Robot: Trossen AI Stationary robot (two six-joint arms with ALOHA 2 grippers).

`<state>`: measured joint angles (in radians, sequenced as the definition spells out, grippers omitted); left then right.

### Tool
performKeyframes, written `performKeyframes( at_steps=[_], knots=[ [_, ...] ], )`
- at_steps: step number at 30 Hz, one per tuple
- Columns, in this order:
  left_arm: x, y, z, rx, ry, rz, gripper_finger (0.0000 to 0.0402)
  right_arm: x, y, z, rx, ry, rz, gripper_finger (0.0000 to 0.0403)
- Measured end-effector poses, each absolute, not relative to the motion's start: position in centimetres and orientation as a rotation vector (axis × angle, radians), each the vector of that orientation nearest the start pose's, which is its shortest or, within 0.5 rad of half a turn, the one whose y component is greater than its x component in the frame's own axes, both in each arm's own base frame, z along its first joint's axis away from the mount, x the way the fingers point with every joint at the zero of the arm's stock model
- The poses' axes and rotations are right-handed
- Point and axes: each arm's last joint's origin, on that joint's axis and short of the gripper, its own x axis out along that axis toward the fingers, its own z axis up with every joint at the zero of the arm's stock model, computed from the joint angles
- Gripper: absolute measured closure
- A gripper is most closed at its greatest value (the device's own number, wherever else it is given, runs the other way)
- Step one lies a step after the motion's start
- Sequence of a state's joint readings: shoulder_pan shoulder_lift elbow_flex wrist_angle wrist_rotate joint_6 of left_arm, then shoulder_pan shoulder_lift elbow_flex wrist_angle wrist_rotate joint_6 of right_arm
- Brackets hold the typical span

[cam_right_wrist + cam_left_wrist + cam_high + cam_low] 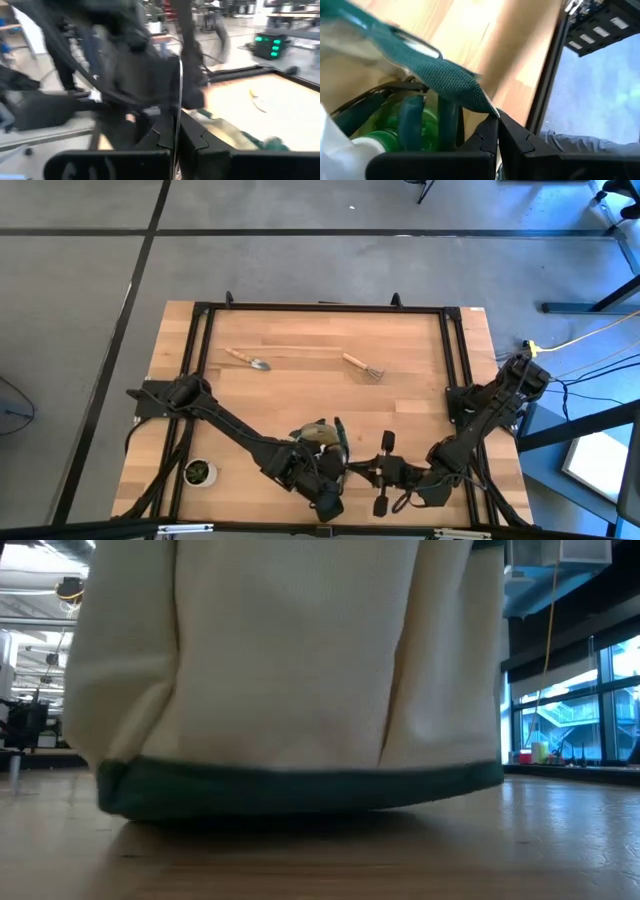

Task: Pick & Place Garden tools in Gardening bag
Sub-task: Put the right brown trowel into the gardening bag

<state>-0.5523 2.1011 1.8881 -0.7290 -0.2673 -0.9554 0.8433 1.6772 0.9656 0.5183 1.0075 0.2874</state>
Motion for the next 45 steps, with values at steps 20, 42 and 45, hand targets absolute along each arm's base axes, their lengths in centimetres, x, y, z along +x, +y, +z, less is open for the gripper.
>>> performKeyframes(
  at_steps=[20, 42, 45],
  knots=[
    [39.0, -23.8, 26.0, -0.496, 0.94, 0.186, 0.04, 25.8, 24.3, 23.6, 0.181, 0.065, -0.209, 0.0403],
    [38.8, -23.3, 25.4, -0.469, 0.983, 0.219, 0.04, 26.9, 23.6, 23.2, 0.26, 0.049, -0.242, 0.0403],
    [38.8, -23.3, 25.4, -0.47, 0.985, 0.22, 0.04, 27.3, 23.7, 22.1, 0.289, 0.056, -0.262, 0.0403]
  ],
)
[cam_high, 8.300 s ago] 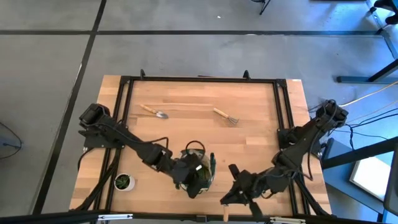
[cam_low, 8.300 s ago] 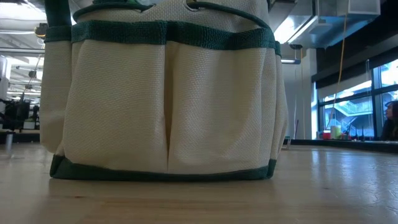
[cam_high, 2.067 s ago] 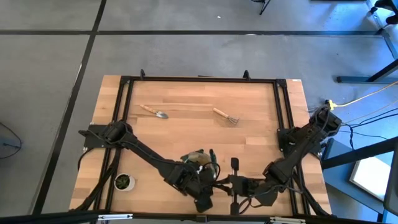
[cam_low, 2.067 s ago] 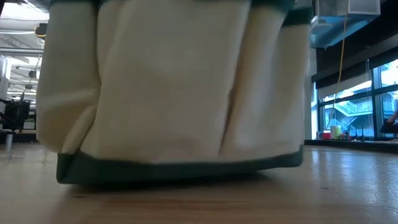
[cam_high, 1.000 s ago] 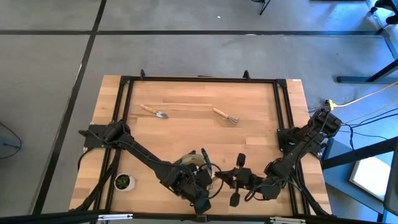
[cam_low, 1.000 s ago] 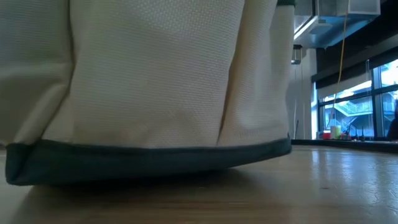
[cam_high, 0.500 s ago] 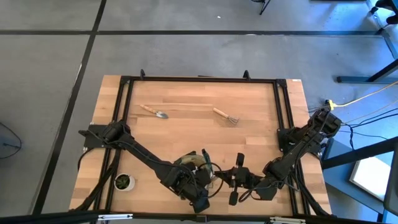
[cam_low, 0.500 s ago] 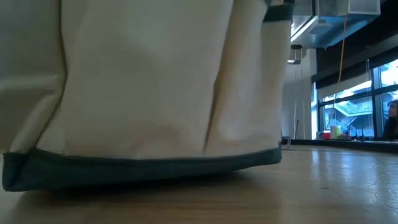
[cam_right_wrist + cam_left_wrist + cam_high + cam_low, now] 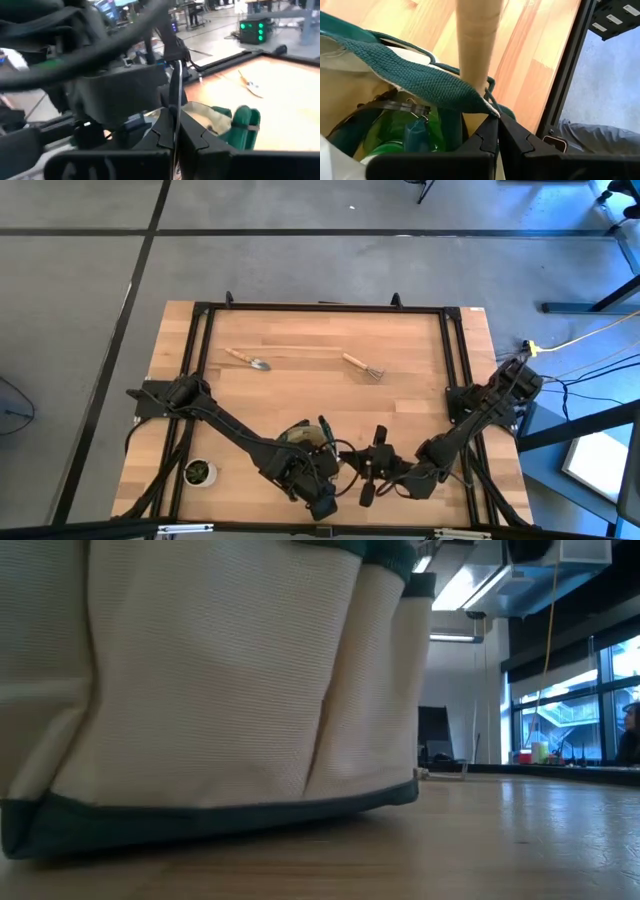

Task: Pick & Place Garden tools in Gardening bag
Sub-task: Put the right brown trowel into the gardening bag

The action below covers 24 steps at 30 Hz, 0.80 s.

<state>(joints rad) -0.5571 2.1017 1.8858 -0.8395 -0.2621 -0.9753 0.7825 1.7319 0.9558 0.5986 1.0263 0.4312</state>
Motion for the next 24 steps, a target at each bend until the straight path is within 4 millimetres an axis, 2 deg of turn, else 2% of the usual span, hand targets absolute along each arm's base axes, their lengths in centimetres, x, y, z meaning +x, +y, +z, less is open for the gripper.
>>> performKeyframes(
  at_steps=[8, 19, 24],
  knots=[
    [38.9, -23.3, 25.4, -0.482, 0.985, 0.223, 0.04, 27.0, 24.1, 21.0, 0.344, 0.012, -0.395, 0.0403],
    [39.0, -23.2, 25.4, -0.488, 0.987, 0.218, 0.04, 27.5, 24.7, 20.8, 0.184, 0.127, -0.093, 0.0403],
    [39.0, -23.2, 25.4, -0.491, 0.989, 0.217, 0.04, 27.4, 24.7, 20.4, 0.12, 0.169, -0.053, 0.0403]
  ],
)
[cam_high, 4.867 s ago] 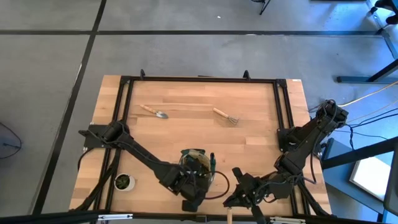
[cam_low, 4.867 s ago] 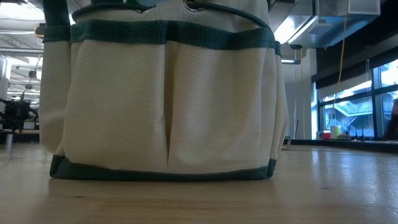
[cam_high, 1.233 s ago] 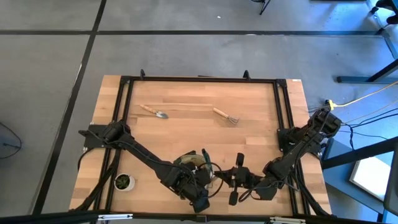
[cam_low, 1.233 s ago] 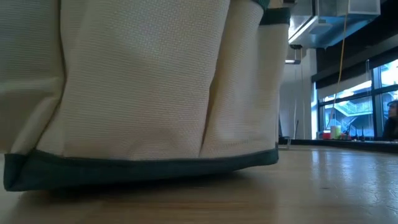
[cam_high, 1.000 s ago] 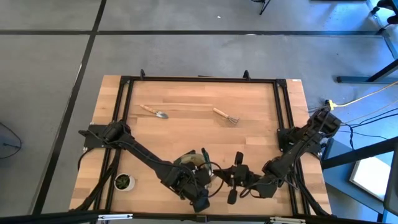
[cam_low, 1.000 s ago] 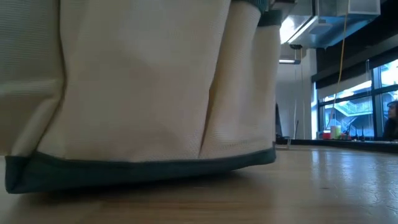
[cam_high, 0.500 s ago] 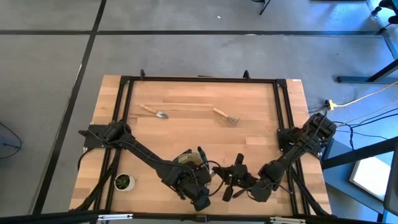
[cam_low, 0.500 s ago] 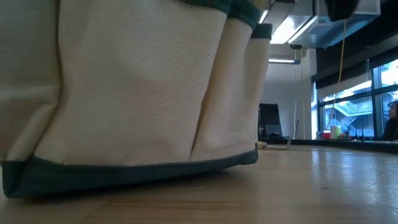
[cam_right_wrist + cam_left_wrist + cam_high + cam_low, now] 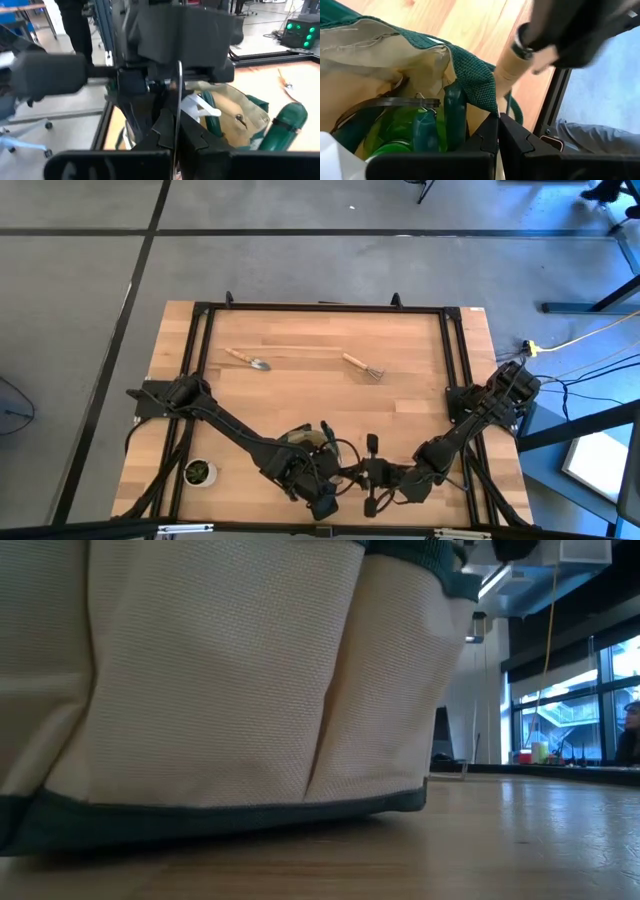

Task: Pick & Place Garden tools in Gardening bag
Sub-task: Put the right brown trowel into the gardening bag

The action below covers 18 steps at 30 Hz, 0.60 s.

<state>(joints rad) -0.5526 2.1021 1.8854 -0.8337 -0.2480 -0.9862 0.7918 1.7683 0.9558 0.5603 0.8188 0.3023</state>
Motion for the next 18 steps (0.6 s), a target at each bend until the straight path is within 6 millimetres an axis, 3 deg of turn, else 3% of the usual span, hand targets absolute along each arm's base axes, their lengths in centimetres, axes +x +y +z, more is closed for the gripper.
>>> performKeyframes(
  at_steps=[7, 18],
  knots=[
    [38.9, -23.2, 25.4, -0.496, 0.995, 0.22, 0.04, 27.6, 24.2, 19.7, 0.073, 0.221, -0.071, 0.0403],
    [38.9, -23.2, 25.4, -0.494, 0.995, 0.221, 0.04, 28.3, 23.5, 18.8, 0.207, 0.22, -0.181, 0.0403]
  ],
)
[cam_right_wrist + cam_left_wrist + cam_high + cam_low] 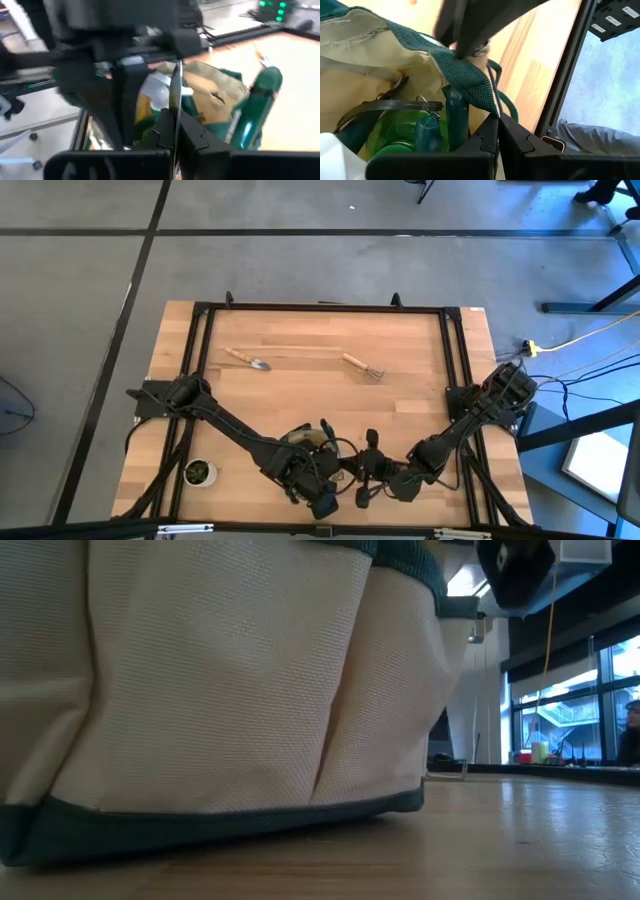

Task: Pick & Place Garden tools in Gardening bag
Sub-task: Put the right brown trowel into the gardening bag

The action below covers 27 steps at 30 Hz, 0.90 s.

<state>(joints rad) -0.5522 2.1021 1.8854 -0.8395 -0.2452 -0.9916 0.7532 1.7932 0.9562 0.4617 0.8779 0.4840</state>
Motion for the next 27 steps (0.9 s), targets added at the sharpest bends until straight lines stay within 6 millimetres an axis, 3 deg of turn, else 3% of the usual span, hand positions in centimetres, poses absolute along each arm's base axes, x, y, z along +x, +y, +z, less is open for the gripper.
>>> performKeyframes(
  at_steps=[6, 17, 27],
  knots=[
    [38.9, -23.1, 25.3, -0.492, 0.995, 0.225, 0.04, 28.6, 23.9, 17.3, 0.222, 0.228, -0.193, 0.0403],
    [39.2, -22.7, 25.3, -0.499, 0.983, 0.247, 0.04, 28.0, 24.4, 17.5, 0.422, 0.135, -0.289, 0.0403],
    [39.3, -22.5, 25.3, -0.509, 0.991, 0.244, 0.04, 28.1, 24.9, 17.0, 0.318, 0.197, -0.18, 0.0403]
  ],
)
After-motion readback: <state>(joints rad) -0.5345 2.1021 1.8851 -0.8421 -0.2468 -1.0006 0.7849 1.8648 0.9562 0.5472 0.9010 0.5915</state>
